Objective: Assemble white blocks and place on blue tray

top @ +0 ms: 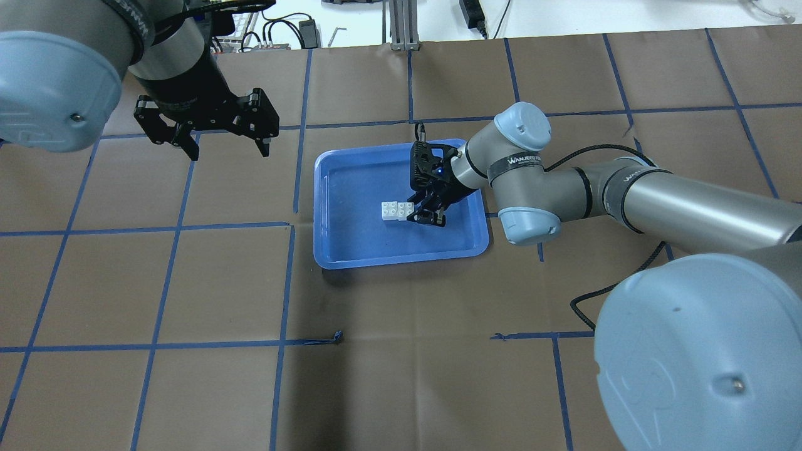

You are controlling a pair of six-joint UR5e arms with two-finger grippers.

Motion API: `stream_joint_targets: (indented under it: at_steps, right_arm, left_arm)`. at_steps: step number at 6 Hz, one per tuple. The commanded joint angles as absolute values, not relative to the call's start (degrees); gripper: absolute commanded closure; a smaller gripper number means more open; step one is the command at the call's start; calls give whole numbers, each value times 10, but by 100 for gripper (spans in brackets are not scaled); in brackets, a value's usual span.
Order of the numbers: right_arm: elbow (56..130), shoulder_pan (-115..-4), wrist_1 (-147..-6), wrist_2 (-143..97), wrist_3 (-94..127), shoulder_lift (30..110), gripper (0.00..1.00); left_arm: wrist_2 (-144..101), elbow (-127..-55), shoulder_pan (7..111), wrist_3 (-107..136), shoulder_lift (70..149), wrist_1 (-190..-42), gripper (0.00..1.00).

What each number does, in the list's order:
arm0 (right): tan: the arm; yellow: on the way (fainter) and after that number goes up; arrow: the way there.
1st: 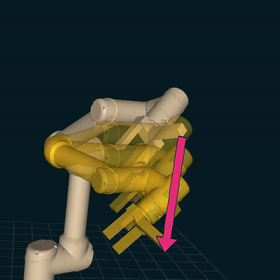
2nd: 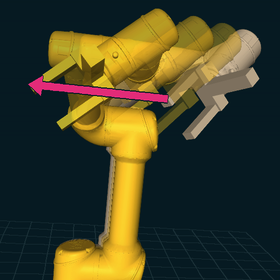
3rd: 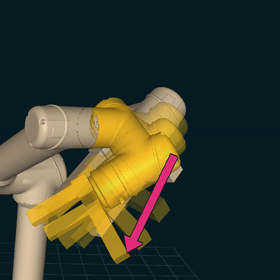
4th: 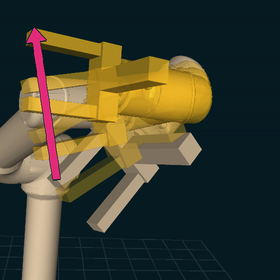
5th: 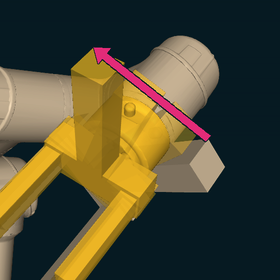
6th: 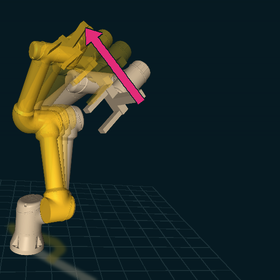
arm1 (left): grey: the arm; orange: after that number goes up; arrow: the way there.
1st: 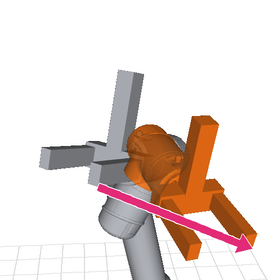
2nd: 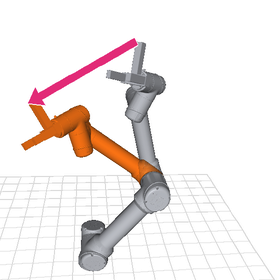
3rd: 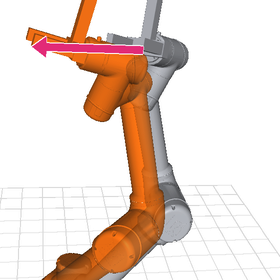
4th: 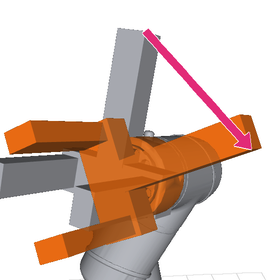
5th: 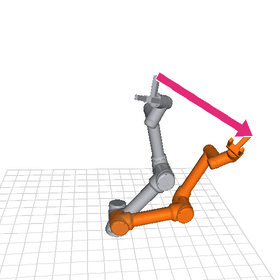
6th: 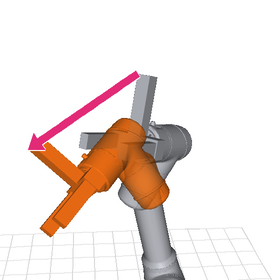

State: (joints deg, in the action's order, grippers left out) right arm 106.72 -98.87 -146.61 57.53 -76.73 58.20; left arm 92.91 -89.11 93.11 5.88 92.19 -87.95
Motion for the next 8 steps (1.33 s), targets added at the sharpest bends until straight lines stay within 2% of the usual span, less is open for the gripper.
stream_joint_targets:
  at_steps: [1, 5, 6, 7, 8]
  right_arm:
    - [1067, -989, -1470, 574, -767, 581, 64]
    - [1068, -989, -1476, 572, -766, 577, 63]
    - [1067, -989, -1476, 571, -766, 577, 58]
    - [1067, -989, -1476, 571, -766, 577, 57]
    - [1066, -989, -1476, 570, -766, 577, 50]
  left_arm:
    - [930, -891, 931, 62, 921, -879, 1]
    - [930, -891, 931, 64, 919, -879, 1]
    - [931, -892, 931, 64, 918, -880, 1]
    - [930, -892, 931, 64, 918, -879, 1]
    - [930, -892, 931, 64, 918, -880, 1]
